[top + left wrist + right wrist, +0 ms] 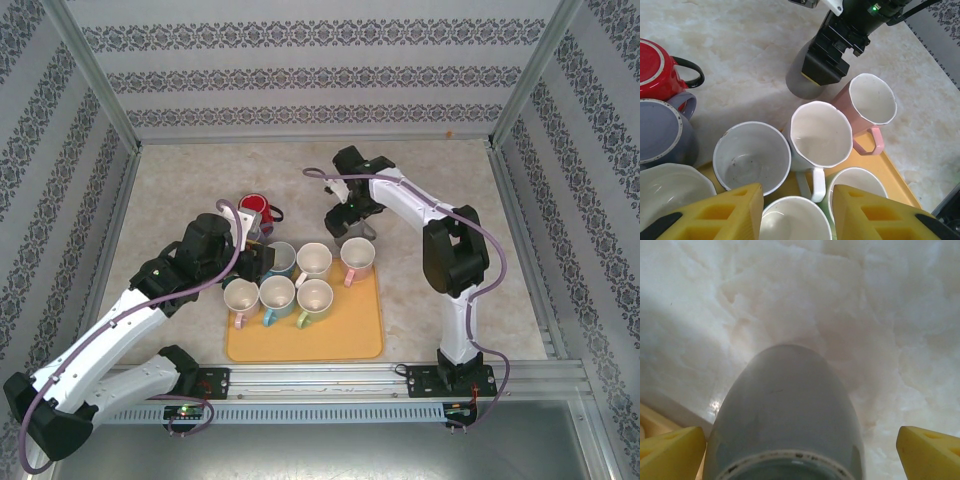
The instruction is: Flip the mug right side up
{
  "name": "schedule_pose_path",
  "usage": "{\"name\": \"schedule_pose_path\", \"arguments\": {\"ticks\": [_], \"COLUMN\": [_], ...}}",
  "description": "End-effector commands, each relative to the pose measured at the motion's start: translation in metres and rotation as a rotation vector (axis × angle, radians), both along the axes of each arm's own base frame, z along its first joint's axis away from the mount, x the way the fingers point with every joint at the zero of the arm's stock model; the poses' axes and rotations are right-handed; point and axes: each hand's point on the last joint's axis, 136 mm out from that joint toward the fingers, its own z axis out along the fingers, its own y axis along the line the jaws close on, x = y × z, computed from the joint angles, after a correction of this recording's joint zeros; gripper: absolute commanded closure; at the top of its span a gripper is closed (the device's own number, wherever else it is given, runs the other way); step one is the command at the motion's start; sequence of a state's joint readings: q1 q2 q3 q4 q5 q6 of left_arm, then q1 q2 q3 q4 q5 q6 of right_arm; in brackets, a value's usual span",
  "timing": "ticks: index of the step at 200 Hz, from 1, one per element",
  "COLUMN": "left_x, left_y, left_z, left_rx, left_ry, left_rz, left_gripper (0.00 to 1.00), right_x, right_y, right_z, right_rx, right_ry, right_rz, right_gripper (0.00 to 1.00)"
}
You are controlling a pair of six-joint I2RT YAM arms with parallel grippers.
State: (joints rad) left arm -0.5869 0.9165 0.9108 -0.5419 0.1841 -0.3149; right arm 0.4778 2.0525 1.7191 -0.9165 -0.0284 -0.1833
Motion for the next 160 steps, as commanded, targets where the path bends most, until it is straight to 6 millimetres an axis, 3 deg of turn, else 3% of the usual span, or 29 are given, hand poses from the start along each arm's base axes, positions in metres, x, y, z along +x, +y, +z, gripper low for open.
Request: {"name": "schedule_pose_path", "arguments": {"ticks": [1, 34, 80, 101, 111, 124, 142, 160], "left_x": [0.004, 0.003, 0.004, 0.005, 0.005, 0.006, 0.007, 0.008], "left_y": [-0.001, -0.002, -0.001, -0.001, 0.000, 0.001, 0.003, 0.004], "left_z": [0.004, 0.004, 0.004, 0.003, 0.003, 0.003, 0.003, 0.003], "left_rx": [-0.030, -0.034, -0.038, -0.037, -0.034, -0.031, -0.029, -0.028], "left_ry": [-0.012, -0.010, -0.010, -0.009, -0.011, -0.013, -0.019, -0.022], "left_rz": [-0.001, -0.004, -0.003, 0.000, 0.002, 0.007, 0.016, 0.025], "left_gripper": [0.58, 0.58, 0.58, 0.58, 0.58, 0.58, 0.58, 0.58], "right_x": [-0.012, -0.010, -0.002, 0.001, 0.003, 0.009, 0.015, 0.025], "right_y": [0.000, -0.011, -0.011, -0.009, -0.009, -0.011, -0.011, -0.012], "right_z": [0.009, -0.005, -0.011, -0.014, -0.012, -0.006, 0.011, 0.040], "right_rx": [0.005, -0.061, -0.078, -0.050, -0.044, -0.034, 0.020, 0.118], "right_ry": [0.022, 0.030, 0.018, 0.027, 0.024, 0.007, -0.024, -0.073], "right_rz": [0.077, 0.075, 0.055, 0.027, 0.001, -0.035, -0.086, -0.165], "right_gripper": [0.02, 0.03, 0.15, 0.28, 0.41, 0.54, 0.54, 0.53]}}
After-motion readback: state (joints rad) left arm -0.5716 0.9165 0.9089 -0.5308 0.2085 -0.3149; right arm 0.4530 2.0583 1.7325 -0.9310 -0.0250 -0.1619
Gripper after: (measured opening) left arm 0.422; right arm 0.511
